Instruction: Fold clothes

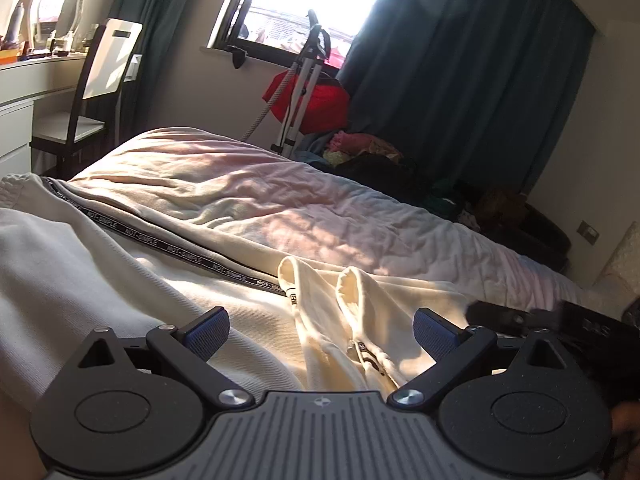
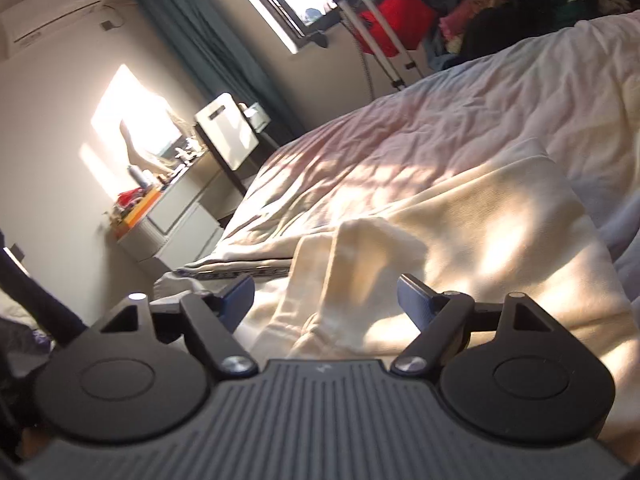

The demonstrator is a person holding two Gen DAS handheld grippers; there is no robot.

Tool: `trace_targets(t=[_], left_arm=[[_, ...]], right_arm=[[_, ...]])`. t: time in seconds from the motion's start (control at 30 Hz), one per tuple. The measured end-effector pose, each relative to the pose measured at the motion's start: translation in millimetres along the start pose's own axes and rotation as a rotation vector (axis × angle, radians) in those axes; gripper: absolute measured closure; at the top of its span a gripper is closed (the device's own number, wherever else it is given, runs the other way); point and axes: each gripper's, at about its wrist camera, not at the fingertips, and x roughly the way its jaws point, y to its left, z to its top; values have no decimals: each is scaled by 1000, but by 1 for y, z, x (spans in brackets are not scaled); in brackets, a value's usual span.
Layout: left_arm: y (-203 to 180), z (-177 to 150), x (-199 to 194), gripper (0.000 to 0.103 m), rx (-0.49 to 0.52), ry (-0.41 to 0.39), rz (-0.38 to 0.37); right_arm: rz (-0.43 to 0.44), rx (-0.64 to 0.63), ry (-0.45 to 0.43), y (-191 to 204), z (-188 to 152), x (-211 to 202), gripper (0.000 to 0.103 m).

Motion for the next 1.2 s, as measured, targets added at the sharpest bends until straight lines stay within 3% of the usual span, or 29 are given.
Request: trace_targets(t=[0.07, 0.13, 0.23, 0.3, 0.37, 0.47, 0.53, 0.6, 0.67, 0.73, 0.8, 0.9, 1.0, 1.2], left_arm=[[-13, -6, 4, 8, 57, 21, -33], [-25, -12, 7, 10, 117, 40, -69], [-39, -23, 14, 14, 193, 59, -117], [-42, -29, 22, 32, 208, 85, -149], [-40, -35, 36, 43, 189, 137, -172], [-35, -43, 54, 49, 184, 189, -153], [-33, -45, 64, 54, 178, 215, -147], [-33, -45, 67, 56, 187, 225, -142], [-33, -45, 69, 56, 201, 236, -136], [-30, -43, 70, 66, 187, 238, -123], [-26, -40, 71, 86, 170, 238, -109], [-22, -34, 63, 99, 149, 216, -115], [-27, -28, 52, 99, 174, 188, -138], [-27, -38, 63, 98, 200, 248, -96]], right_arm=[[-21, 8, 22, -6, 13, 26, 26], [-42, 16, 44, -13, 27, 51, 33], [-21, 17, 72, -11, 38, 88, 33], [-11, 13, 93, -10, 44, 112, 35], [-29, -5, 118, -12, 40, 131, 36], [-91, -41, 150, -18, 31, 151, 55], [-129, -52, 155, -24, 26, 156, 74], [-110, -9, 144, -31, 30, 154, 80], [-89, 7, 134, -33, 33, 151, 82], [-71, -6, 115, -31, 34, 149, 83], [-47, -8, 89, -27, 35, 145, 84], [-4, -8, 46, -22, 41, 139, 84], [-12, -55, 43, -14, 42, 140, 84], [-75, -102, 92, -15, 24, 158, 85]])
